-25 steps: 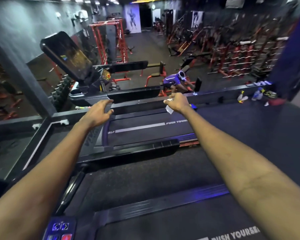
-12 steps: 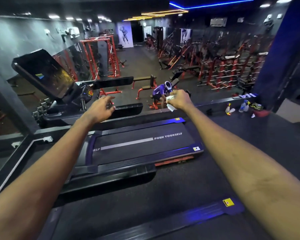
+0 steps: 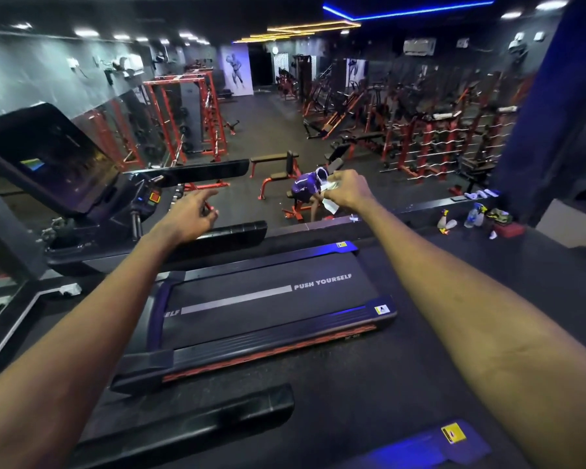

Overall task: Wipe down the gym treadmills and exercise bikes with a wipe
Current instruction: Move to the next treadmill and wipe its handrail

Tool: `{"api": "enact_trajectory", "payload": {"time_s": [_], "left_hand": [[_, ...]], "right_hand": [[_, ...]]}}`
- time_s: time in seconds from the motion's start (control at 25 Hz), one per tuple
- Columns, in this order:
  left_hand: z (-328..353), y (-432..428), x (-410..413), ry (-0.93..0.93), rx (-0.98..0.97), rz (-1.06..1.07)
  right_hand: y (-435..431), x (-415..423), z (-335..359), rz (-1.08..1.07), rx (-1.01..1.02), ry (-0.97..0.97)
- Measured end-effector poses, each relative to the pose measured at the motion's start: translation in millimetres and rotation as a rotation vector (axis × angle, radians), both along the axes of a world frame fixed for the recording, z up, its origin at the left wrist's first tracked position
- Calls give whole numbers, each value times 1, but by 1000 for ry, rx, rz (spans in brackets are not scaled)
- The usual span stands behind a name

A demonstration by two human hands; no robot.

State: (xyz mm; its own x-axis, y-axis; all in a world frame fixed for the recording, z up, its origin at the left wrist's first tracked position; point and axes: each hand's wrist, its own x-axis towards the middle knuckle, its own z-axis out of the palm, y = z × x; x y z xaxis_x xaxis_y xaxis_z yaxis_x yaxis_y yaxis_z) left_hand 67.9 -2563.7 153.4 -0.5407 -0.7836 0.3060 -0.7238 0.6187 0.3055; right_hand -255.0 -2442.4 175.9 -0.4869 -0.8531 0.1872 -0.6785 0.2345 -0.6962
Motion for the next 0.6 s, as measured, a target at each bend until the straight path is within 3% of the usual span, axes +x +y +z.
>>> {"api": "enact_trajectory", "payload": {"time_s": [0.32,0.6], "left_hand": [[-2,-78,-55,-23,16,46],[-13,-137,-106,-58,29,244]], "right_hand": [[-105,-59,-11,48,41,31],[-231,-113,-26,220,26,33]]}}
